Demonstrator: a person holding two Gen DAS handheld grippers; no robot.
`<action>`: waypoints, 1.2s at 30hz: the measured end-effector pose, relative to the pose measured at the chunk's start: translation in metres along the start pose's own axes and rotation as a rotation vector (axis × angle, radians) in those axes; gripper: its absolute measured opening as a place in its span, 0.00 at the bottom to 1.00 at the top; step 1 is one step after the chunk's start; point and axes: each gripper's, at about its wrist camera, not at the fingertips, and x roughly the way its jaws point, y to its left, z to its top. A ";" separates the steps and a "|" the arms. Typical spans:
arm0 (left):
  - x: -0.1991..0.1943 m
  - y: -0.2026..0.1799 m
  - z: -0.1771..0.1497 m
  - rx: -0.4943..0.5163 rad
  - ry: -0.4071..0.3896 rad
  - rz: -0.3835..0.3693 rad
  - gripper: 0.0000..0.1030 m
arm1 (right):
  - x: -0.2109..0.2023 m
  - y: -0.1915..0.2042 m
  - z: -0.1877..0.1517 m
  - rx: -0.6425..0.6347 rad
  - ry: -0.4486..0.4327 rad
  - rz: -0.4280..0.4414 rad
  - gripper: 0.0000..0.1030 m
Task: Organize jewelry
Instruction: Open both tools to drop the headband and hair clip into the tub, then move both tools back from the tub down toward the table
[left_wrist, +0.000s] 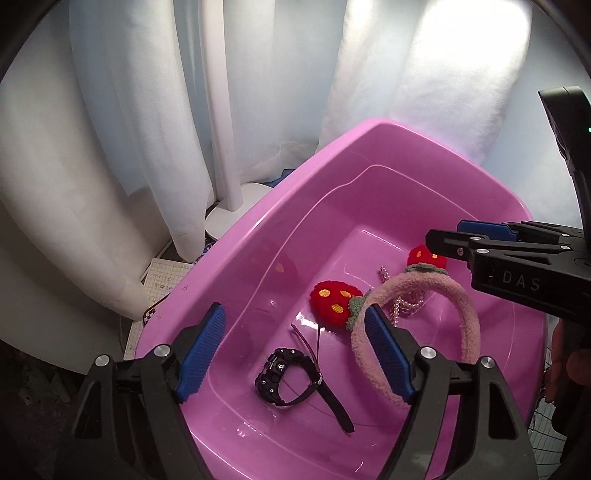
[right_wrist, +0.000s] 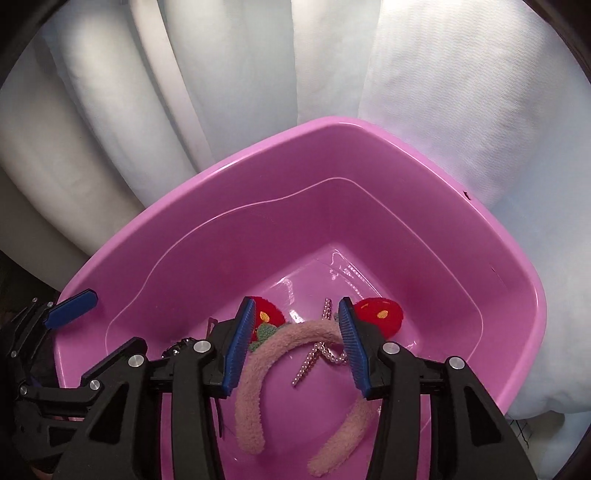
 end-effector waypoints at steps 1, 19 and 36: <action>0.000 0.000 0.000 0.000 0.001 0.001 0.75 | -0.001 -0.001 -0.001 0.002 -0.003 -0.004 0.44; -0.039 -0.008 -0.010 0.055 -0.093 -0.023 0.86 | -0.078 -0.009 -0.028 0.080 -0.162 -0.021 0.51; -0.089 -0.148 -0.069 0.316 -0.171 -0.263 0.91 | -0.196 -0.112 -0.259 0.535 -0.335 -0.209 0.59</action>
